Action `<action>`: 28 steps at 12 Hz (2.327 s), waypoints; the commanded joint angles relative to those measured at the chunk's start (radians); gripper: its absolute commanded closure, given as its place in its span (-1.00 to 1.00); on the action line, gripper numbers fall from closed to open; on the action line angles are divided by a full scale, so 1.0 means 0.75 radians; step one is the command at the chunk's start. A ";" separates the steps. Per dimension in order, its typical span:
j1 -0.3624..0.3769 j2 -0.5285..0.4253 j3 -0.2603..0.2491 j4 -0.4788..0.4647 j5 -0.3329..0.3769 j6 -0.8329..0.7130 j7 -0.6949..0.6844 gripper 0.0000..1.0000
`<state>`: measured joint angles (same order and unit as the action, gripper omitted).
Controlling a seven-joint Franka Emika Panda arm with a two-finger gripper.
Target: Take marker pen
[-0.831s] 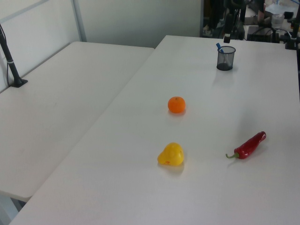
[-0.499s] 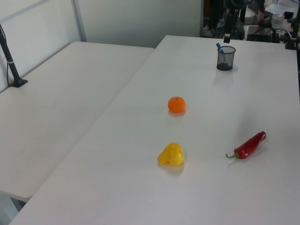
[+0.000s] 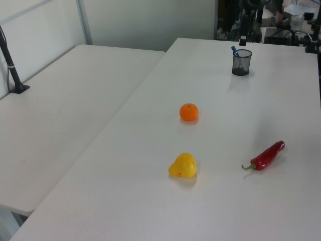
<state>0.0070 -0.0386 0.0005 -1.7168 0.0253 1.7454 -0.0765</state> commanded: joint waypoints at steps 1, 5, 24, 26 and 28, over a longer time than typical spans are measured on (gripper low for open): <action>0.015 -0.018 -0.017 -0.020 -0.005 0.035 -0.017 -1.00; 0.013 -0.020 -0.017 -0.022 -0.013 0.035 -0.031 -1.00; -0.271 0.170 -0.064 0.182 -0.142 0.172 -0.013 -1.00; -0.330 0.215 -0.068 0.182 -0.142 0.274 -0.013 -1.00; -0.379 0.272 -0.068 0.182 -0.142 0.380 -0.002 -1.00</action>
<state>-0.2443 0.1114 -0.0455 -1.5965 -0.0719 1.9478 -0.0768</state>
